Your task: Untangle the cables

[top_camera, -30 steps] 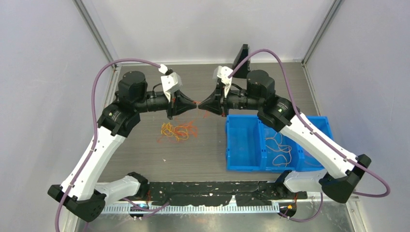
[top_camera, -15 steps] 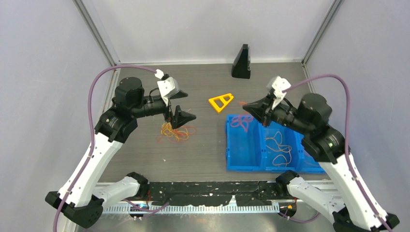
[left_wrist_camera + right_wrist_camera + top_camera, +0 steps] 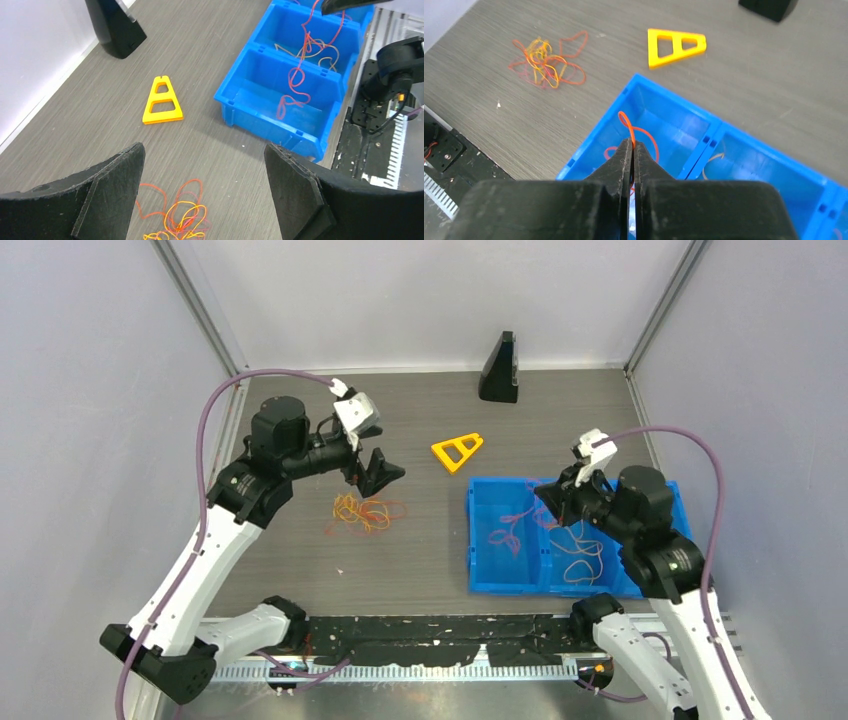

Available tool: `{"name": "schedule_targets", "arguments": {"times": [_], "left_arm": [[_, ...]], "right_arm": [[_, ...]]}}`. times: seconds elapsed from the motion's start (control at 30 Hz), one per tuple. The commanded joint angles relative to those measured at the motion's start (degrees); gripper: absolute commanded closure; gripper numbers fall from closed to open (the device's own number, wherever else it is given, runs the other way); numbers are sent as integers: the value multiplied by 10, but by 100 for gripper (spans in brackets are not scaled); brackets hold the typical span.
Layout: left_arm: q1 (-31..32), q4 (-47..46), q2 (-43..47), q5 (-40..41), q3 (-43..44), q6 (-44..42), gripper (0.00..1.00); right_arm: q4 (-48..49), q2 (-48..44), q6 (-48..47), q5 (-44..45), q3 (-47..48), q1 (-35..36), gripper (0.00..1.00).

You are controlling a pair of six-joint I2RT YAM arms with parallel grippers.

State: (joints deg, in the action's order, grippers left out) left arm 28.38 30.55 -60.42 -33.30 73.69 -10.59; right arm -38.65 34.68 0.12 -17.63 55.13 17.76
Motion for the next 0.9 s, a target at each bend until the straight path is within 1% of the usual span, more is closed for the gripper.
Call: {"name": "schedule_targets", "arguments": {"times": [0.0, 0.07, 0.17, 0.27, 0.33, 0.43, 0.53, 0.63, 0.7, 0.77, 0.8, 0.83, 0.87], "left_arm": [[-3, 5, -3, 45, -1, -12, 9], [-6, 17, -4, 66, -3, -16, 9], [-32, 28, -5, 72, -22, -2, 10], [-81, 42, -16, 52, -35, 30, 12], [-118, 51, -32, 33, -39, 55, 15], [-166, 54, -56, 0, -43, 87, 19], [-193, 55, -77, -19, -45, 97, 21], [-211, 68, -90, -26, -50, 73, 20], [-214, 95, -102, -16, -50, 34, 19], [-220, 122, -120, 4, -48, 9, 19], [-226, 133, -133, 8, -49, 5, 19], [-233, 140, -144, 11, -51, 6, 20], [-240, 144, -156, 12, -53, 12, 21]], "right_arm": [[49, 44, 59, 38, -44, -5, 95], [66, 78, 67, 34, -55, -5, 95], [96, 127, 76, -37, -58, -5, 95], [143, 171, 88, -97, -53, -5, 94], [171, 185, 87, -120, -45, -2, 95], [200, 199, 88, -120, -37, 4, 95], [196, 233, 92, -122, -36, 6, 95], [177, 260, 80, -129, -43, 5, 95], [154, 267, 52, -112, -48, 5, 95], [114, 276, 19, -84, -44, 4, 86], [99, 279, 6, -80, -36, 4, 74], [67, 286, 4, -73, -30, 4, 64], [39, 288, -10, -70, -18, 3, 49]]}}
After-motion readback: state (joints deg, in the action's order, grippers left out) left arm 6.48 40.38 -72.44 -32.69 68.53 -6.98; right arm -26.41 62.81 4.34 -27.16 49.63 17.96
